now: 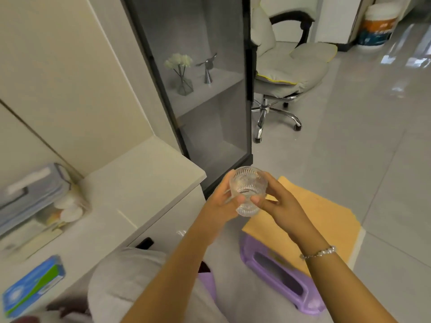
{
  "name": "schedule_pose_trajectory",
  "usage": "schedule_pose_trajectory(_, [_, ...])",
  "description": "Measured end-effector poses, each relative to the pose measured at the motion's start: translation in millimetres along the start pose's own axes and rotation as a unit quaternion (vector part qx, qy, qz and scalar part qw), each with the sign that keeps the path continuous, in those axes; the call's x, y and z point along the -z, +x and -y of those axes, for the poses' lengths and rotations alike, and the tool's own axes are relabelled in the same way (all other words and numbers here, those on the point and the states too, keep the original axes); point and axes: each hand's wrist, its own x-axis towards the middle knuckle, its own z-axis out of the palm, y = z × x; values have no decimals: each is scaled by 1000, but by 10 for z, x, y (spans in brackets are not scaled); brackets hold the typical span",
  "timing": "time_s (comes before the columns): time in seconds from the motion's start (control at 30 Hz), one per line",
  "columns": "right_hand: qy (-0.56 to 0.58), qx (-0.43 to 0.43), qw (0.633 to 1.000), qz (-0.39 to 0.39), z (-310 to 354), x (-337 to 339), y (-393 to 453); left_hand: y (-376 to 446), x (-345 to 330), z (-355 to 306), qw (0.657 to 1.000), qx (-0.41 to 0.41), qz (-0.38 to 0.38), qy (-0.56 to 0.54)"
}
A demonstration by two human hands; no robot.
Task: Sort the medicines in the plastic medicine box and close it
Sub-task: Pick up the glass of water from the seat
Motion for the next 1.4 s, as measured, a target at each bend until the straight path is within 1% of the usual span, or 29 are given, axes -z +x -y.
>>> schedule_pose_trajectory(0.17, [-13,49,996,71,394,-625,117,-526,486,-345,997,-45,-63,-7])
schedule_pose_trajectory(0.3, [-18,73,989,126,619,-1135,225,-926,904,-527,988,-43,-146,-3])
schedule_pose_trajectory(0.47, [-32,77,979,188,859,-1879,282,-1427,1453,-577,970,-50,-236,-7])
schedule_pose_trajectory(0.63, [-37,71,964,254,904,-2483,354,-1825,1878,-516,952,-36,-305,2])
schedule_pose_trajectory(0.83, [-33,47,941,334,732,-3141,479,-2152,2322,-274,928,-5,-373,20])
schedule_pose_trajectory(0.9, [-30,39,933,355,658,-3304,545,-2194,2449,-196,921,10,-389,17])
schedule_pose_trajectory(1.03, [-41,17,925,378,530,-3496,628,-2230,2583,-65,919,16,-392,39])
schedule_pose_trajectory(1.2, [-66,3,923,379,398,-3603,663,-2195,2720,119,908,54,-414,42])
schedule_pose_trajectory(1.4, [-92,-6,918,385,305,-3676,706,-2162,2842,290,905,84,-414,59])
